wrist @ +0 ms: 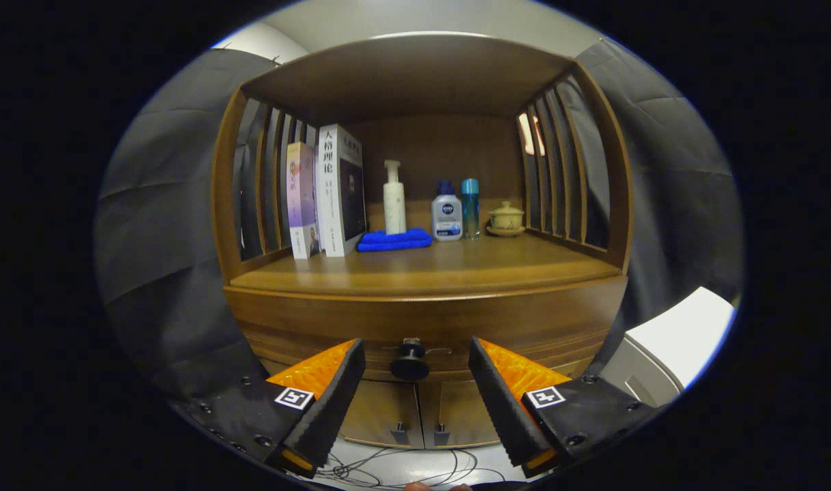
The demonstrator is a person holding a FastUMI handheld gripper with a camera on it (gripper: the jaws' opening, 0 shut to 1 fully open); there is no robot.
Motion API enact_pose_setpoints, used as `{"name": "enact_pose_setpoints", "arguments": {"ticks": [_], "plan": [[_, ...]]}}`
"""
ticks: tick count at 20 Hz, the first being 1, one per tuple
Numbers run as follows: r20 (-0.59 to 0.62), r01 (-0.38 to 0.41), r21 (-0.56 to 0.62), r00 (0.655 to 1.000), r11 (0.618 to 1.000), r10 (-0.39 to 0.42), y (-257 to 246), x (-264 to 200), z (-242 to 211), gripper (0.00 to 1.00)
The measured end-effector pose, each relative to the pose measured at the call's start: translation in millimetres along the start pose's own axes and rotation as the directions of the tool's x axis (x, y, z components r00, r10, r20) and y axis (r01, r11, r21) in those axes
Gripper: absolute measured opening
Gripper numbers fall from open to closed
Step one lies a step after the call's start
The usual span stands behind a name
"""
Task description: Pull open the drawer, take out the items inside it, and place them on the countertop above the cabinet.
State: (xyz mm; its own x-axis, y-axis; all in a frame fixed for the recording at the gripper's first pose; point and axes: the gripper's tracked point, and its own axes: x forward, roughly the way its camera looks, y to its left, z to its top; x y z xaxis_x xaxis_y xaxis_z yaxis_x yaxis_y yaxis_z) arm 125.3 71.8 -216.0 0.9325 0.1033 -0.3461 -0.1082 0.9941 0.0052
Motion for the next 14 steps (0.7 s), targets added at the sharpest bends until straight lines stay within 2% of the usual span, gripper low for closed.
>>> {"name": "enact_pose_setpoints", "arguments": {"ticks": [4, 12, 14], "plan": [[-0.044, 0.016, 0.0, 0.999, 1.0, -0.016, -7.9, 26.2, -26.0, 0.97], [-0.071, 0.04, -0.034, 0.997, 0.999, -0.043, -1.0, 63.8, -45.4, 0.97], [-0.067, 0.05, -0.042, 0.996, 0.998, -0.053, -3.1, 65.0, -47.4, 0.79]]}}
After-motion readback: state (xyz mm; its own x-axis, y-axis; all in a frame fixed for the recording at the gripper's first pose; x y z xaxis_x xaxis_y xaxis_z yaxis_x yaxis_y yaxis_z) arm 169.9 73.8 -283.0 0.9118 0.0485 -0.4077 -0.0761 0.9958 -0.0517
